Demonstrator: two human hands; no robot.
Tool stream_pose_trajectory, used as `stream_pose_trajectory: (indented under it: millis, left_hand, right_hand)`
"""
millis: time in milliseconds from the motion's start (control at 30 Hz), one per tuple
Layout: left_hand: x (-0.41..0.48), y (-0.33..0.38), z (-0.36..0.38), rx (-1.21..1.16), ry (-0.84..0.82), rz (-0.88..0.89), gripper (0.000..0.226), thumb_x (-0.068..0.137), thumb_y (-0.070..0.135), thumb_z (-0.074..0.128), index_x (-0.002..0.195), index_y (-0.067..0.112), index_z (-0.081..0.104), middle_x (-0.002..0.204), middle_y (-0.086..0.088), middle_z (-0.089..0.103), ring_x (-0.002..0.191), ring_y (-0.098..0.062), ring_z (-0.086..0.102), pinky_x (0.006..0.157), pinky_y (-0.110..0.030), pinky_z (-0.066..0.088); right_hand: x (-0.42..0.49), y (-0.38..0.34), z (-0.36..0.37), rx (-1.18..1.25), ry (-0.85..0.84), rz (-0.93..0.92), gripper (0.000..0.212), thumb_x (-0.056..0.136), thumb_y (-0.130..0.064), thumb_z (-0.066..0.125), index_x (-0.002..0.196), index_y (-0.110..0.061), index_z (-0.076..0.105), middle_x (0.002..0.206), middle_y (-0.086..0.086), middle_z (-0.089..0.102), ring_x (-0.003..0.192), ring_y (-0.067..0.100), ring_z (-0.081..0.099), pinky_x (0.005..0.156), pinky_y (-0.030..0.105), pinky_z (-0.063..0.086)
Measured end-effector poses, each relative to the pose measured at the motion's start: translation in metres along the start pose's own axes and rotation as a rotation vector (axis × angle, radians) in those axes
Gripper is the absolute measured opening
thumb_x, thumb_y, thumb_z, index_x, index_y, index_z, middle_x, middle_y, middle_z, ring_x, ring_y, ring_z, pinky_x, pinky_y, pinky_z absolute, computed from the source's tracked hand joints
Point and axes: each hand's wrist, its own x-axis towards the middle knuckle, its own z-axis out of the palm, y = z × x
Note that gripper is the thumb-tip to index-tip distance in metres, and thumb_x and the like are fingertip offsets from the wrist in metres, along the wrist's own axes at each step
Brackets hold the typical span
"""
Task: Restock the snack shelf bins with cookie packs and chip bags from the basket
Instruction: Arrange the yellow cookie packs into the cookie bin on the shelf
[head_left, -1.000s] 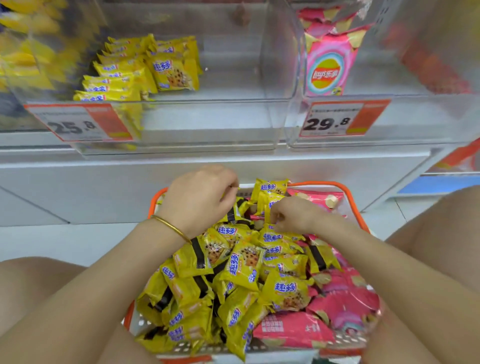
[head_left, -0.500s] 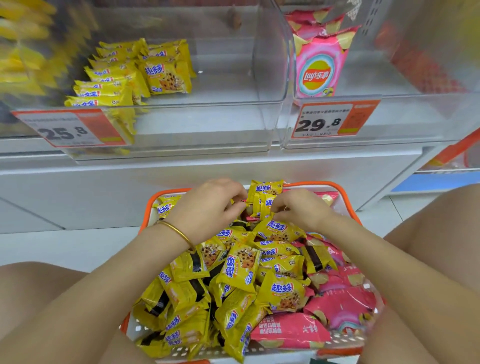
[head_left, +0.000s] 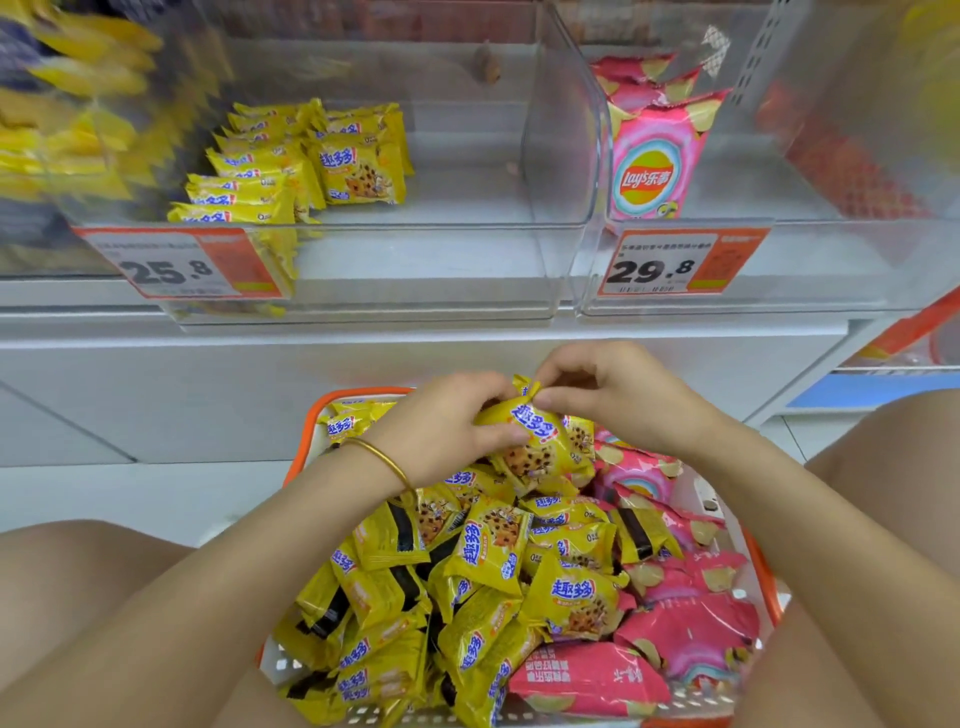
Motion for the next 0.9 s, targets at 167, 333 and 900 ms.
stream_pose_trajectory:
  millis: [167,333,900]
  left_hand:
    - [-0.007,0.008,-0.048,-0.392,0.246,0.049,0.023,0.079,0.026,0.074,0.094,0.011,0.066,0.088,-0.009,0.070,0.078,-0.022,0.064,0.074,-0.037,0.052]
    - [-0.010,-0.004,-0.111,-0.243,0.817,0.121,0.024,0.086,0.034,0.055,0.103,0.021,0.064,0.090,0.017,0.061,0.082,0.003,0.056,0.076,-0.011,0.043]
    - [-0.008,-0.055,-0.111,0.534,0.889,0.047,0.037,0.093,0.036,0.032,0.060,0.021,0.033,0.058,0.006,0.032,0.059,-0.028,0.049,0.066,-0.033,0.029]
  right_hand:
    - [0.005,-0.043,-0.016,0.187,-0.005,-0.066,0.026,0.072,-0.021,0.074,0.093,-0.013,0.062,0.088,0.006,0.071,0.077,0.012,0.067,0.074,0.032,0.055]
    - [0.062,-0.119,-0.051,0.099,0.228,-0.200,0.031,0.072,-0.017,0.079,0.097,-0.005,0.064,0.087,0.014,0.071,0.072,0.016,0.066,0.062,0.034,0.054]
    - [0.274,-0.118,0.014,-0.819,0.170,-0.156,0.040,0.077,-0.033,0.074,0.110,-0.016,0.059,0.117,0.011,0.058,0.109,0.031,0.054,0.073,0.031,0.038]
